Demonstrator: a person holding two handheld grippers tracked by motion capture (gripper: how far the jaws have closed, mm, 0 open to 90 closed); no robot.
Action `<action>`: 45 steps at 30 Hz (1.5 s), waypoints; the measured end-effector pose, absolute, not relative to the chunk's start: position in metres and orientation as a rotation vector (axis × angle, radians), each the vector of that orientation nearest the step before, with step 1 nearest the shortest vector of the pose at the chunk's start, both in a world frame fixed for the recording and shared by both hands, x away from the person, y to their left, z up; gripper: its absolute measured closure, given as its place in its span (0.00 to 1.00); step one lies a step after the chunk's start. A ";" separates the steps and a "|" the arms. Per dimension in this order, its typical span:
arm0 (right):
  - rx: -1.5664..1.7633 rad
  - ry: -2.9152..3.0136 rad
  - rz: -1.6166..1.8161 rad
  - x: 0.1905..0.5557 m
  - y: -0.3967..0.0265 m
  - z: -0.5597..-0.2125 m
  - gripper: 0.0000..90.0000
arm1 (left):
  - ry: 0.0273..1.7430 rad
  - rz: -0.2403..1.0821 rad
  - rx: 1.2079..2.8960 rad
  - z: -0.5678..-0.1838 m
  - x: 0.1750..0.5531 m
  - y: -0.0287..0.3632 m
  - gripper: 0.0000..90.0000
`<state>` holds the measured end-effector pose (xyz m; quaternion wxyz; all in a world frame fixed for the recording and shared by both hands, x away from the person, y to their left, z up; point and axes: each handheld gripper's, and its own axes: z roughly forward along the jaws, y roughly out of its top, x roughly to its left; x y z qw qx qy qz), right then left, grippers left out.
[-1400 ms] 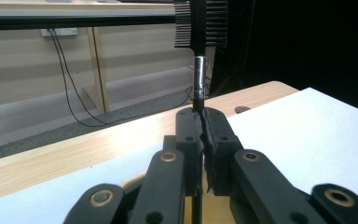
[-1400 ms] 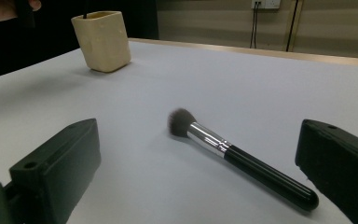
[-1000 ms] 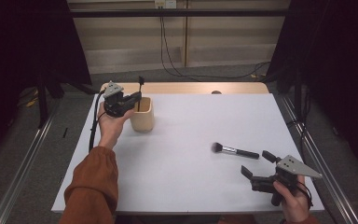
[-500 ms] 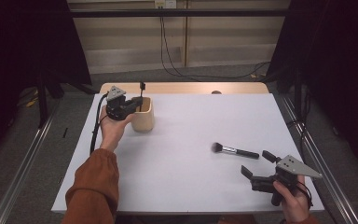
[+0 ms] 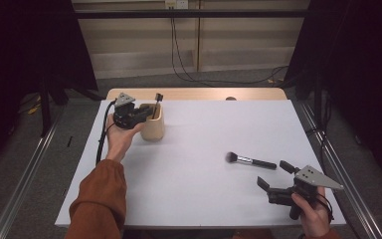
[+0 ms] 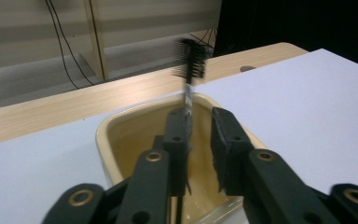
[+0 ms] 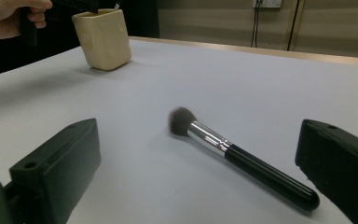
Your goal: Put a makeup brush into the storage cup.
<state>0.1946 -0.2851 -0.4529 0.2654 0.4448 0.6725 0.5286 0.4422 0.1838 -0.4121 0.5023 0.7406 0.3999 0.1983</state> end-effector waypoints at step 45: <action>1.201 1.811 1.427 0.195 -0.285 -0.452 0.00 | 0.877 0.491 1.748 -0.402 0.367 0.203 0.03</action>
